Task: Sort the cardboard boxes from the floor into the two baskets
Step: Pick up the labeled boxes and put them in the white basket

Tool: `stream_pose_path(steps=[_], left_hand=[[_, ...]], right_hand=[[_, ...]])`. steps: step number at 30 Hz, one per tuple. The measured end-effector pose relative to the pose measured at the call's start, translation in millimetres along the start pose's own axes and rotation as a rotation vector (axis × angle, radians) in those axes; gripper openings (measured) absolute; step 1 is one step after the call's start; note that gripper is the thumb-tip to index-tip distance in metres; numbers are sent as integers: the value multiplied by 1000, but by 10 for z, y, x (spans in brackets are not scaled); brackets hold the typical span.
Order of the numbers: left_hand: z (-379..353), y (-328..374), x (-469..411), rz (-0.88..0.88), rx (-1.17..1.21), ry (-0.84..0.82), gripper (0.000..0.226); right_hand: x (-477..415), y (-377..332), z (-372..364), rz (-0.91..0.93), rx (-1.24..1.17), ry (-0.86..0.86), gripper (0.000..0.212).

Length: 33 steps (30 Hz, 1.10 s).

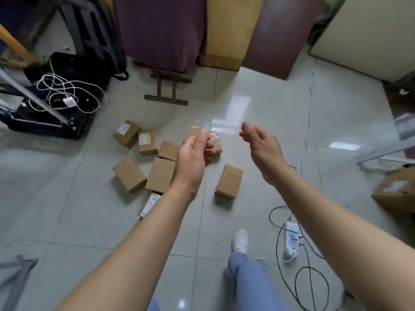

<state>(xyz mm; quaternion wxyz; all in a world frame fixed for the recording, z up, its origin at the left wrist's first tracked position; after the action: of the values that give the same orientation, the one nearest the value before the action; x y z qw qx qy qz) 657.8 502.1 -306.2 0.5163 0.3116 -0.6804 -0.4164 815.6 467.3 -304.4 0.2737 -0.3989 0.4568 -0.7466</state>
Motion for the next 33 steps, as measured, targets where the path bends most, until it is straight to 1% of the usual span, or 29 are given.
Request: stream_pose_path(steps=[2, 3, 5, 8, 13, 17, 20, 22, 23, 25, 28, 31, 33], left_hand=[[-239, -291, -243, 53, 20, 77, 28], [-325, -460, -364, 84, 41, 114, 28], [-465, -867, -596, 138, 62, 174, 29], [-590, -1565, -985, 229, 28, 220, 31], [-598, -3000, -1496, 439, 12, 340, 26], [-671, -4007, -1832, 568, 2, 373, 31], [-746, -4626, -2084, 660, 12, 416, 33], [-811, -5026, -2230, 720, 25, 409, 31], [-844, -5216, -2299, 755, 41, 400, 33], [-909, -5530, -2414, 833, 99, 392, 47], [-1003, -5836, -2570, 916, 218, 335, 56], [-990, -6034, -2726, 925, 265, 331, 57], [-964, -6064, -2794, 911, 274, 346, 50]], right_hand=[[-327, 212, 117, -12, 59, -60, 26], [-490, 333, 153, -15, 93, -82, 26], [-813, 641, 198, -10, 174, -121, 29], [-1288, 1269, 218, -25, 252, -151, 34], [-1881, 2657, 88, -69, 417, -233, 46], [-2262, 3727, -11, -109, 542, -280, 58], [-2555, 4358, -122, -127, 613, -314, 65], [-2734, 4719, -203, -136, 646, -324, 68], [-2826, 4876, -244, -135, 663, -321, 69], [-3012, 5136, -308, -131, 702, -295, 66], [-3287, 5440, -368, -140, 735, -260, 64], [-3472, 5684, -414, -177, 780, -279, 60], [-3512, 5760, -423, -204, 823, -289, 63]])
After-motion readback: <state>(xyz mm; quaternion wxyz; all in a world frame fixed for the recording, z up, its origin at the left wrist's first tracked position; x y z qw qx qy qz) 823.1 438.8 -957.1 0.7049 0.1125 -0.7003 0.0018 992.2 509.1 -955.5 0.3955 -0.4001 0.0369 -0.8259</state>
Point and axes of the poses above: each hand's wrist, its own x-axis away from the middle knuckle, its own z-axis out of the back of the hand, y = z × x, the point moved 4 cm from there along -x, towards the middle knuckle, and after that the axes turned 3 degrees about -x, right-handed, at the moved point
